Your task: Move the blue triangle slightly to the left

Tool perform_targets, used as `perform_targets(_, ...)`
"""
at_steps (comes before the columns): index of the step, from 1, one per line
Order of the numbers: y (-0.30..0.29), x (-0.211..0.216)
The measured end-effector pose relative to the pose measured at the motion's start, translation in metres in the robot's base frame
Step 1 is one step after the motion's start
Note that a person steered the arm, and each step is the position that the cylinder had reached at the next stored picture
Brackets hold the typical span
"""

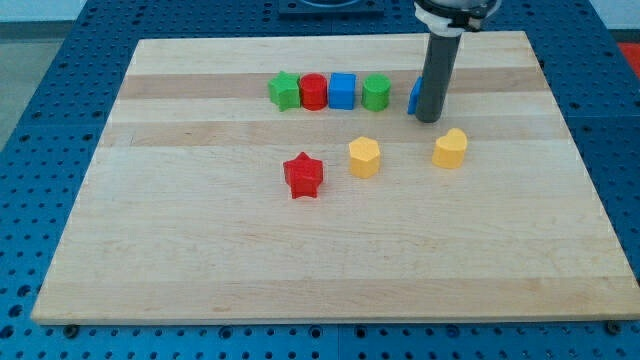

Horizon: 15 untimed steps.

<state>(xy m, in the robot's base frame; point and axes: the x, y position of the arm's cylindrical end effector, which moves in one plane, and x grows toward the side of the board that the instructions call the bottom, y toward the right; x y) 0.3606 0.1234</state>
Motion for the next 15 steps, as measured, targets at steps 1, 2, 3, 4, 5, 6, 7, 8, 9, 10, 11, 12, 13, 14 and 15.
perform_targets(1,0.01,0.0)
perform_targets(2,0.034,-0.001)
perform_targets(3,0.039,-0.011)
perform_targets(4,0.037,-0.014)
perform_targets(5,0.033,-0.014)
perform_targets(6,0.026,-0.014)
perform_targets(7,0.018,-0.014)
perform_targets(8,0.016,-0.014)
perform_targets(9,0.013,-0.014)
perform_targets(10,0.012,-0.014)
perform_targets(11,0.012,-0.014)
perform_targets(12,0.012,-0.016)
perform_targets(13,0.012,-0.026)
perform_targets(14,0.012,-0.03)
perform_targets(15,0.012,-0.03)
